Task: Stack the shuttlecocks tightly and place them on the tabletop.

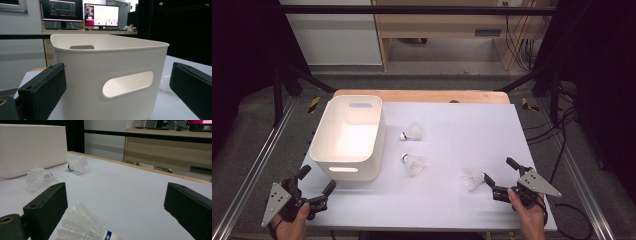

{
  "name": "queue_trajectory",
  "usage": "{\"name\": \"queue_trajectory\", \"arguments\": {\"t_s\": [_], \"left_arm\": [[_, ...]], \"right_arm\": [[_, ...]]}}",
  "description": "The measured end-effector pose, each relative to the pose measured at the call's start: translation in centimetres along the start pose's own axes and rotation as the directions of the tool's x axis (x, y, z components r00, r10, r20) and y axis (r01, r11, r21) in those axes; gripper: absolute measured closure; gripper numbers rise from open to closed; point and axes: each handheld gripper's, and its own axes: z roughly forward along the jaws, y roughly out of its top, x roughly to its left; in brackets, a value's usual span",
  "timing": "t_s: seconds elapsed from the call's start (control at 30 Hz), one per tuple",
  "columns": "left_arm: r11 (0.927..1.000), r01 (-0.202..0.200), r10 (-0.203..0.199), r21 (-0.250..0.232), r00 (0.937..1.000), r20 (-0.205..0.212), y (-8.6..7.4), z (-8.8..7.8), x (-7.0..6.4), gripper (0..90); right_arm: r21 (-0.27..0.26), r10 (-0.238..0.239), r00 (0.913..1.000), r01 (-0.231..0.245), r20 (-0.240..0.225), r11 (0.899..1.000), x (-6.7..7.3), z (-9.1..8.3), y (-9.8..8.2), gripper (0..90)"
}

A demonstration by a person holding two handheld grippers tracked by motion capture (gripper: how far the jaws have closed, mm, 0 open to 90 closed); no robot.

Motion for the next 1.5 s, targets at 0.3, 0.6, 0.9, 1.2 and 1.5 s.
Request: {"name": "queue_trajectory", "arguments": {"t_s": [0.3, 0.6, 0.9, 1.2, 1.5], "left_arm": [[0.9999, 0.008, -0.009, -0.009, 0.9999, -0.011, 0.0, 0.0, 0.1, 0.6], [0.9991, -0.040, 0.040, -0.014, 0.9992, 0.003, 0.5, -0.2, -0.6, 0.7], [0.9973, -0.073, 0.073, 0.011, 0.9968, 0.032, 1.4, -0.8, -1.9, 1.2], [0.9927, -0.114, 0.110, 0.041, 0.9897, 0.092, 2.3, -0.1, -3.9, 1.9], [0.9740, -0.209, 0.189, 0.087, 0.9623, 0.196, 3.7, 1.3, -8.0, 2.0]], "right_arm": [[0.000, -0.011, 0.9999, 0.011, 0.000, 1.000, 0.0, -0.1, 0.0, 4.5], [-0.001, -0.008, 0.9999, 0.008, 0.015, 1.000, 0.0, -0.1, 0.1, 4.0], [-0.002, -0.008, 0.9995, 0.008, 0.032, 1.000, 0.1, -0.3, 0.3, 3.8], [0.006, -0.011, 0.9987, 0.010, 0.050, 1.000, 0.0, -0.1, 0.3, 3.6], [0.004, -0.005, 0.9983, 0.005, 0.059, 1.000, -0.1, -0.2, 0.2, 3.3]]}}
